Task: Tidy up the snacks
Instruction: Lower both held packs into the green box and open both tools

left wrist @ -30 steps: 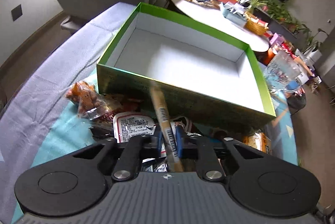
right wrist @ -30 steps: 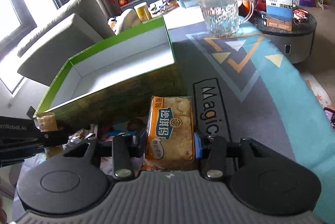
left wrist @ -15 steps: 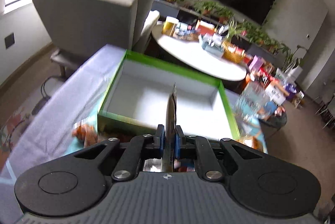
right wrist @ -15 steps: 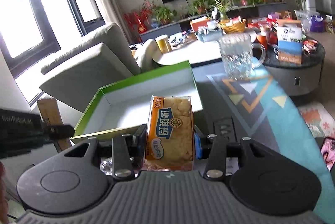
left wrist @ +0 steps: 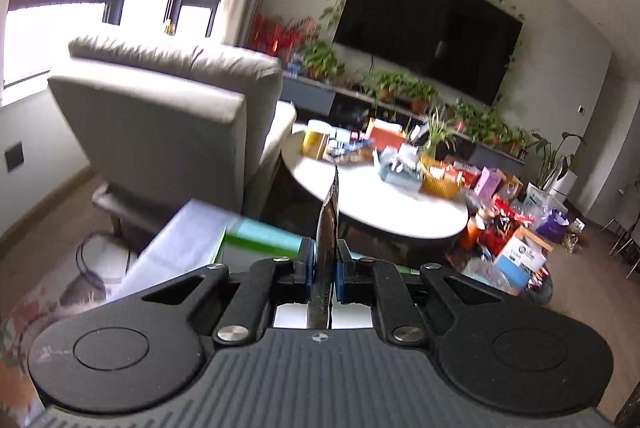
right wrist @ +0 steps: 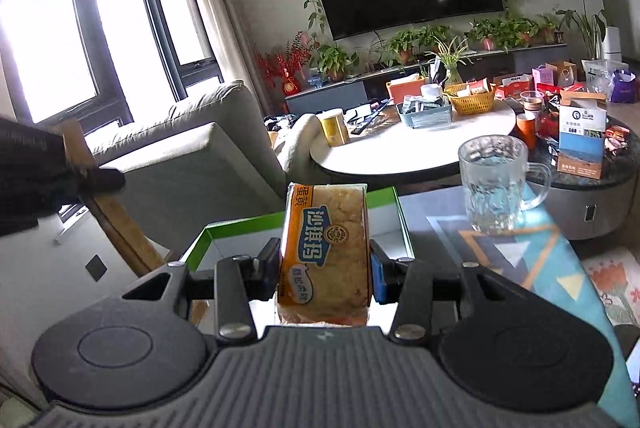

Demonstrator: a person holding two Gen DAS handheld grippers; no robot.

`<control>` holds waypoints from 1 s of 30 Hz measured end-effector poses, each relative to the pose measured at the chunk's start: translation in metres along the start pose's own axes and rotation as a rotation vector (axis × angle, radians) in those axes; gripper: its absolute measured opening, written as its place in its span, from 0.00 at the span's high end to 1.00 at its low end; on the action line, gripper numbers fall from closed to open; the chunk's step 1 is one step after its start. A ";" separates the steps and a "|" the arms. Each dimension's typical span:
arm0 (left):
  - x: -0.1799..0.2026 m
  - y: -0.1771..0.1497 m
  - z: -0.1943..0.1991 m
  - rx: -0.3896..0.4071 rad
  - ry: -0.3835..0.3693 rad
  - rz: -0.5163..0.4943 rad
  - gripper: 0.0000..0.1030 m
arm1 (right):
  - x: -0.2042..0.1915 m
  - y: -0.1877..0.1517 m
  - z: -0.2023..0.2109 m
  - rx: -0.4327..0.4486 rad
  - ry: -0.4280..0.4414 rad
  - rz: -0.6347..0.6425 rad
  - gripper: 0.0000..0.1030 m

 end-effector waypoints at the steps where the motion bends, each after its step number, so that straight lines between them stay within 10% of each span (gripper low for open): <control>1: 0.002 0.001 -0.004 0.010 0.007 -0.016 0.91 | 0.000 0.001 -0.005 0.000 0.000 0.000 0.67; 15: -0.019 -0.046 -0.077 -0.210 0.084 -0.042 0.90 | 0.003 -0.005 -0.055 -0.059 -0.031 0.009 0.67; 19: -0.020 -0.049 -0.079 -0.252 0.103 -0.034 0.71 | 0.004 -0.016 -0.065 -0.117 -0.043 0.001 0.65; 30: -0.021 -0.050 -0.055 -0.248 0.107 -0.057 0.63 | 0.006 -0.010 -0.037 -0.090 -0.046 -0.037 0.64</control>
Point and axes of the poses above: each gripper's, at about its wrist camera, not at the fingertips, and z roughly against the way its jaws point, x to its right, y to its top, the point moved 5 cm from there along -z, roughly the way its jaws point, and after that the axes turned 3 degrees about z, right-handed, at the moved point
